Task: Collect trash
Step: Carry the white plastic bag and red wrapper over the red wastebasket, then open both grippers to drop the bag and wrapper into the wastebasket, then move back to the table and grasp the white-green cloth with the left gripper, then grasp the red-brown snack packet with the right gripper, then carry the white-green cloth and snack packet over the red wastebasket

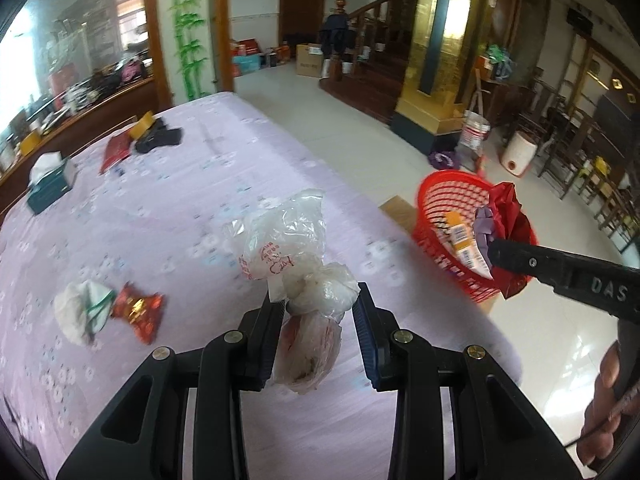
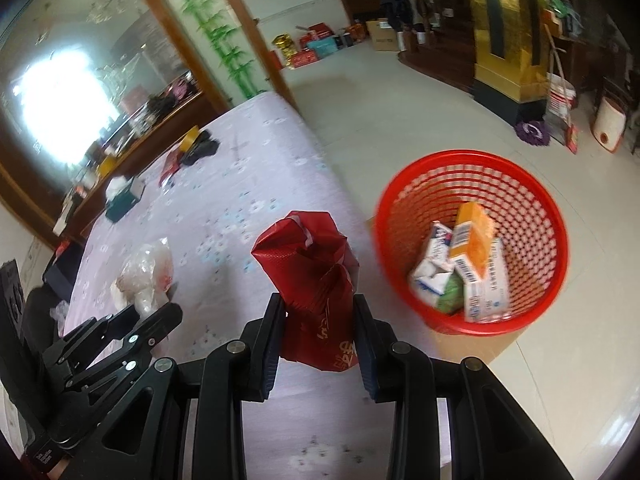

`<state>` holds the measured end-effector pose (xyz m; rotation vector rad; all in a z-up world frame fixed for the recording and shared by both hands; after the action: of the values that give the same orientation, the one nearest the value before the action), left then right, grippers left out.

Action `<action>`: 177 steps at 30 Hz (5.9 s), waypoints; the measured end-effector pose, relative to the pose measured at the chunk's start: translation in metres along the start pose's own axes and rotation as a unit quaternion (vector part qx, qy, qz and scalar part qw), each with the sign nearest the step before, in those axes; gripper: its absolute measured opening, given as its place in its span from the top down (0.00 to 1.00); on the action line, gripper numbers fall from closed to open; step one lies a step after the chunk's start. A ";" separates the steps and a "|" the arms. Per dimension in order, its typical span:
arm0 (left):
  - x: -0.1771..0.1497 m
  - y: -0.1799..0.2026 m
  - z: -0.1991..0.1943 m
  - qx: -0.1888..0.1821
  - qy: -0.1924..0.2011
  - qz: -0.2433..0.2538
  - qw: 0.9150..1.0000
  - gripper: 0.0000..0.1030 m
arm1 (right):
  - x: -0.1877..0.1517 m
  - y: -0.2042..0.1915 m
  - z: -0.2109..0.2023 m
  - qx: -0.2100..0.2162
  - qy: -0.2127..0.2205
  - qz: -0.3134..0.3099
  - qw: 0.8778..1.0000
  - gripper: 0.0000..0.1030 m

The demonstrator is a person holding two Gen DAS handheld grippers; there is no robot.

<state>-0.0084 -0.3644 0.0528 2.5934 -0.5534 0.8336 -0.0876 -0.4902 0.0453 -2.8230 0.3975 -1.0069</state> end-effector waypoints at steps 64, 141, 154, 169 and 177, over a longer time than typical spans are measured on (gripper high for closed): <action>0.019 -0.211 -0.030 0.074 0.003 -0.158 0.985 0.37 | 0.016 -0.091 -0.018 0.087 -0.004 -0.081 0.993 0.30; -0.008 -0.106 -0.056 0.045 0.053 -0.101 0.992 0.72 | -0.003 -0.113 0.018 0.029 -0.009 -0.114 0.993 0.65; -0.005 -0.066 -0.049 0.025 0.047 -0.068 0.996 0.72 | -0.001 -0.067 -0.017 0.006 0.025 -0.070 0.997 0.65; -0.005 -0.059 -0.047 0.022 0.045 -0.064 0.997 0.72 | -0.001 -0.062 -0.022 0.005 0.029 -0.071 0.997 0.65; -0.004 -0.058 -0.047 0.023 0.045 -0.063 0.997 0.72 | 0.001 -0.063 -0.023 0.005 0.031 -0.070 0.997 0.65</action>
<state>-0.0067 -0.2923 0.0737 2.5850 -0.3458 0.9258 -0.0883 -0.4310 0.0756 -2.8486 0.2028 -1.1223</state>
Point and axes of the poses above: each gripper's, at about its wrist camera, not at the fingertips, and z roughly the way its jaws point, y to its right, x to its top, the point moved 8 cm from there along z, roughly the way its jaws point, and after that the axes turned 14 degrees about -z, right-handed, at the moved point
